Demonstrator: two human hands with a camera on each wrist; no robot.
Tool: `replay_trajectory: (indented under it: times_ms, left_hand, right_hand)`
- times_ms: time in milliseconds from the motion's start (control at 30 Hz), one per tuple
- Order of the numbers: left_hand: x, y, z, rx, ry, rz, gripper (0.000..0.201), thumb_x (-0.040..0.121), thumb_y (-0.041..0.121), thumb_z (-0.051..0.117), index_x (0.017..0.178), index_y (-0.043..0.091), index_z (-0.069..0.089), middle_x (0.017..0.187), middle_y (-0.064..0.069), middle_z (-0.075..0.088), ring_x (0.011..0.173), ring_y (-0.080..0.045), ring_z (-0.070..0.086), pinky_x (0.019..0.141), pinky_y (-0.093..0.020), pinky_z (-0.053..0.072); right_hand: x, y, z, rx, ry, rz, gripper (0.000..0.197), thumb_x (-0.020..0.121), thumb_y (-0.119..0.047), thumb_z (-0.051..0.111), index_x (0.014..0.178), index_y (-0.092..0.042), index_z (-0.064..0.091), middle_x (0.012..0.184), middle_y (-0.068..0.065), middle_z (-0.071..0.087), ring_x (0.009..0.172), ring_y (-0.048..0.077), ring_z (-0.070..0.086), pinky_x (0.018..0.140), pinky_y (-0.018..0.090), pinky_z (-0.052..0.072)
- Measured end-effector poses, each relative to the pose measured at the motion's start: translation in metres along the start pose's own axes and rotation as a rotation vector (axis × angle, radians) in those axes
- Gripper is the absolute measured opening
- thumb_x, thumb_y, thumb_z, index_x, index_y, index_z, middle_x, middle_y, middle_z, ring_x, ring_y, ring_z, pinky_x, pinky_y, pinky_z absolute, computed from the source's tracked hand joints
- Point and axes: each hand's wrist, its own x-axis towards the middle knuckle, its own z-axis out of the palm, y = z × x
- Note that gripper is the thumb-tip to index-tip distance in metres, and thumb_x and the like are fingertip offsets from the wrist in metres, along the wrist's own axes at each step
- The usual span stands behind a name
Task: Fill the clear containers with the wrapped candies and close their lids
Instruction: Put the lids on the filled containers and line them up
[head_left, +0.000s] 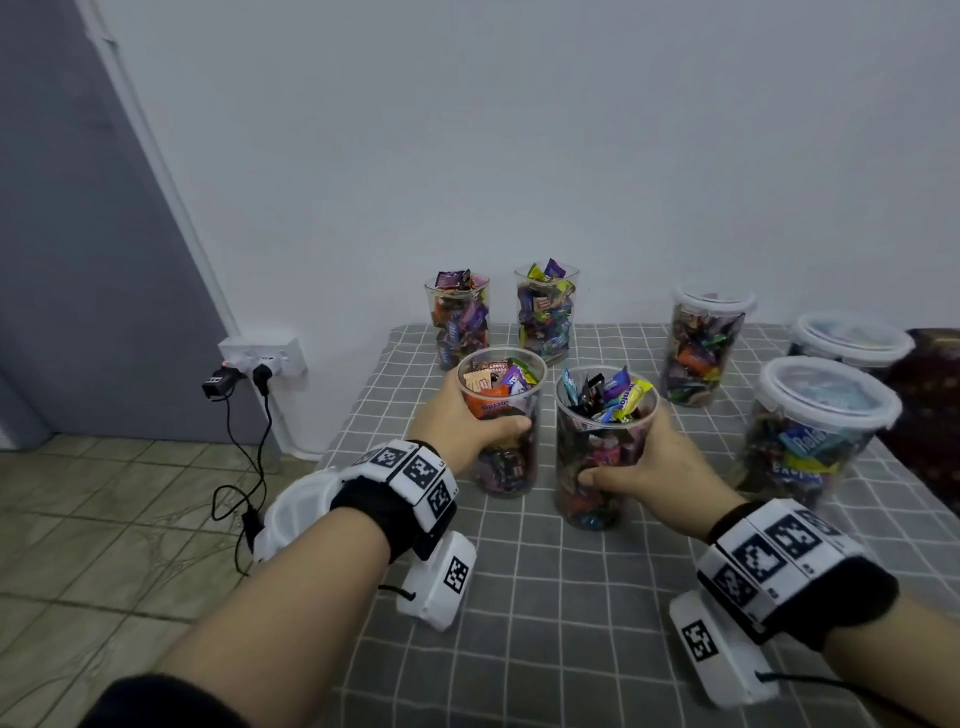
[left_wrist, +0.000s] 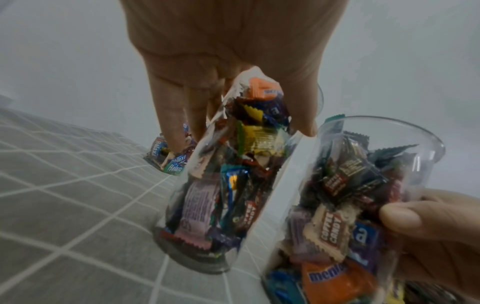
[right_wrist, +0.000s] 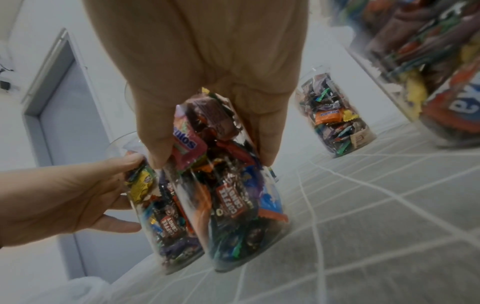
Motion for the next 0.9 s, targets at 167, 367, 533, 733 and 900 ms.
replay_trajectory:
  times_ms: [167, 367, 533, 733, 900]
  left_hand:
    - [-0.013, 0.005, -0.006, 0.057, -0.098, -0.008, 0.096, 0.061, 0.034, 0.086, 0.139, 0.021, 0.032, 0.131, 0.002, 0.054, 0.121, -0.019, 0.051, 0.107, -0.038, 0.039]
    - [-0.021, 0.019, -0.070, 0.881, -0.231, -0.052, 0.075, 0.086, 0.050, 0.059, 0.148, 0.024, 0.025, 0.151, -0.002, 0.034, 0.134, -0.021, 0.038, 0.108, -0.037, 0.032]
    - [-0.030, 0.003, -0.091, 1.304, -0.481, -0.220, 0.090, 0.075, 0.061, 0.065, 0.147, 0.029, 0.024, 0.150, 0.002, 0.035, 0.133, -0.019, 0.039, 0.102, -0.035, 0.038]
    - [-0.038, -0.022, -0.079, 1.406, -0.590, -0.261, 0.102, 0.069, 0.056, 0.073, 0.149, 0.028, 0.016, 0.151, 0.006, 0.029, 0.133, -0.021, 0.038, 0.102, -0.042, 0.042]
    - [-0.044, -0.011, -0.076, 1.430, -0.510, -0.196, 0.092, 0.071, 0.053, 0.070, 0.146, 0.026, 0.025, 0.140, 0.003, 0.041, 0.120, -0.020, 0.050, 0.091, -0.037, 0.049]
  right_hand:
    - [-0.016, -0.008, 0.003, -0.025, -0.038, -0.027, 0.068, 0.064, -0.025, 0.086, 0.110, -0.022, 0.036, 0.110, -0.003, 0.057, 0.104, 0.014, 0.054, 0.088, 0.028, 0.043]
    - [-0.019, -0.006, 0.004, -0.037, -0.026, -0.039, 0.069, 0.064, -0.028, 0.086, 0.110, -0.021, 0.035, 0.114, -0.001, 0.059, 0.108, 0.018, 0.056, 0.094, 0.035, 0.046]
    - [-0.019, -0.006, 0.005, -0.028, -0.031, -0.033, 0.073, 0.063, -0.030, 0.086, 0.115, -0.019, 0.036, 0.117, 0.000, 0.059, 0.110, 0.020, 0.056, 0.095, 0.037, 0.046]
    - [-0.021, -0.007, 0.004, -0.044, -0.033, -0.034, 0.069, 0.066, -0.031, 0.084, 0.113, -0.020, 0.035, 0.116, -0.001, 0.058, 0.109, 0.019, 0.055, 0.092, 0.033, 0.045]
    - [-0.019, -0.005, 0.005, -0.033, -0.039, -0.026, 0.067, 0.065, -0.033, 0.085, 0.111, -0.018, 0.038, 0.116, 0.000, 0.059, 0.109, 0.020, 0.056, 0.094, 0.039, 0.046]
